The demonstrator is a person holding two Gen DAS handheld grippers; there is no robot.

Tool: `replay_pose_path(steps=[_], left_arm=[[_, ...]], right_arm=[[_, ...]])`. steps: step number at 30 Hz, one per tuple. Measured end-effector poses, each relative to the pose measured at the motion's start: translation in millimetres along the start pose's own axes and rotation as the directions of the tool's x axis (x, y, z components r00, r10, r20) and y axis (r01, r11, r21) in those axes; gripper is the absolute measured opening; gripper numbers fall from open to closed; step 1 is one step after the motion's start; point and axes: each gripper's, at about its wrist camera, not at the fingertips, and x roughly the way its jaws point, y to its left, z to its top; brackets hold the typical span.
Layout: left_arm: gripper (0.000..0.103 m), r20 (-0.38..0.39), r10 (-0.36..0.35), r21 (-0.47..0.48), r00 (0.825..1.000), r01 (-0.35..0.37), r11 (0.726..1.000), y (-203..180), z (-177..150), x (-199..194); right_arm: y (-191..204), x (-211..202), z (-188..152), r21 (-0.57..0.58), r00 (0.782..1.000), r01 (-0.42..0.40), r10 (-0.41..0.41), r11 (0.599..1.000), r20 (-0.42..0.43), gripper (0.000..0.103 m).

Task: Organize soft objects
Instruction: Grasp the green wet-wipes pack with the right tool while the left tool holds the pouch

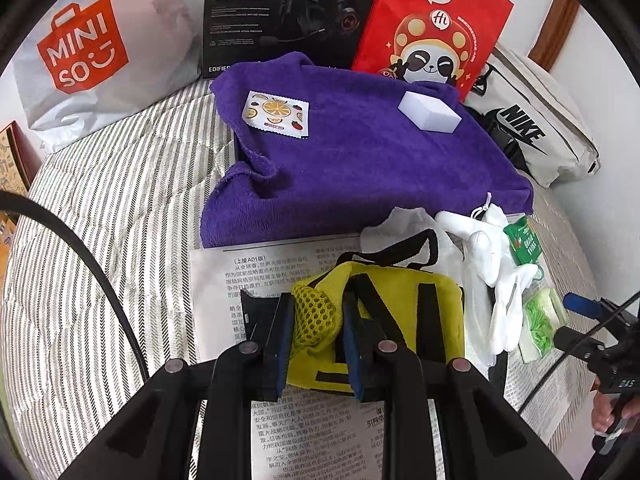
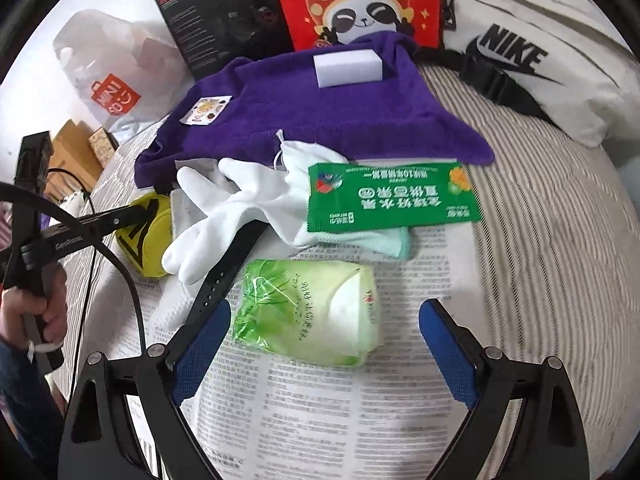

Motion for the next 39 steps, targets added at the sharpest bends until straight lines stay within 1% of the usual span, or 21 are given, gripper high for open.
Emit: replay_pose_path(steps=[3,7,10,11,13,16,19,20,23,24,25,27,29,30,31,35,39], left_arm=[[0.022,-0.001,-0.009,0.005,1.0,0.009,1.0,0.7,-0.3,-1.1],[0.022,0.005,-0.026,-0.002,1.0,0.026,1.0,3.2,-0.6,-4.0],[0.022,0.01,-0.024,0.002,1.0,0.024,1.0,2.8,-1.2,-5.3],[0.022,0.011,-0.026,-0.001,1.0,0.026,1.0,3.6,-1.5,-5.5],[0.022,0.014,-0.031,-0.007,0.999,0.031,0.999,5.6,-2.5,-6.7],[0.022,0.022,-0.031,-0.02,0.999,0.031,0.999,10.0,-3.7,-10.0],[0.022,0.029,-0.031,-0.035,0.999,0.032,0.999,13.9,-4.2,-13.6],[0.022,0.026,-0.037,-0.035,0.999,0.038,0.999,14.2,-4.8,-14.0],[0.022,0.017,-0.03,-0.029,0.999,0.031,0.999,11.6,-6.5,-12.8],[0.022,0.016,-0.034,-0.029,0.999,0.034,0.999,10.9,-7.1,-12.6],[0.022,0.016,-0.035,-0.033,0.999,0.035,0.999,10.4,-7.2,-12.5],[0.022,0.013,-0.036,-0.039,0.999,0.036,0.999,9.8,-8.7,-11.7],[0.022,0.011,-0.034,-0.038,0.999,0.034,0.999,8.9,-9.6,-11.0],[0.022,0.011,-0.034,-0.038,0.999,0.035,0.999,8.9,-9.9,-11.1],[0.022,0.012,-0.036,-0.038,0.999,0.037,0.999,8.9,-10.1,-11.3],[0.022,0.017,-0.035,-0.041,0.999,0.036,0.999,11.1,-10.5,-13.4],[0.022,0.03,-0.042,-0.065,0.999,0.044,0.997,19.5,-11.4,-21.1]], right_arm=[[6.5,6.2,-0.2,-0.005,1.0,0.022,-0.022,1.0,0.002,0.095],[12.5,20.8,-1.0,-0.024,0.997,0.079,-0.079,0.997,0.0,0.096],[12.0,25.2,-1.6,-0.016,0.998,0.067,-0.067,0.998,0.007,0.095],[11.8,24.2,-1.8,-0.016,0.998,0.064,-0.064,0.998,0.014,0.093],[12.8,20.8,-1.5,-0.036,0.999,0.036,-0.035,0.999,0.021,0.079],[13.9,15.7,-0.6,-0.055,0.999,0.042,-0.041,0.998,0.023,0.074],[14.6,14.1,-1.6,-0.068,0.999,0.04,-0.04,0.997,0.01,0.074],[16.0,16.5,-2.4,-0.073,0.998,0.055,-0.056,0.996,-0.003,0.076],[17.4,20.5,-5.8,-0.061,0.999,0.052,-0.053,0.997,-0.01,0.087],[17.6,22.5,-6.8,-0.059,0.998,0.052,-0.053,0.997,-0.019,0.092],[18.7,25.4,-8.2,-0.059,0.998,0.054,-0.056,0.997,-0.025,0.093],[22.1,26.6,-11.3,-0.085,0.997,0.074,-0.074,0.994,0.004,0.093],[22.8,27.3,-13.5,-0.094,0.997,0.073,-0.072,0.993,0.02,0.092],[22.2,26.3,-13.7,-0.095,0.997,0.075,-0.073,0.993,0.026,0.086],[21.3,24.9,-13.3,-0.095,0.997,0.077,-0.074,0.993,0.032,0.077],[15.3,18.7,-10.0,-0.081,0.999,0.047,-0.045,0.996,0.023,0.076],[12.9,7.9,-4.9,-0.078,0.998,0.051,-0.048,0.996,0.038,0.076]])
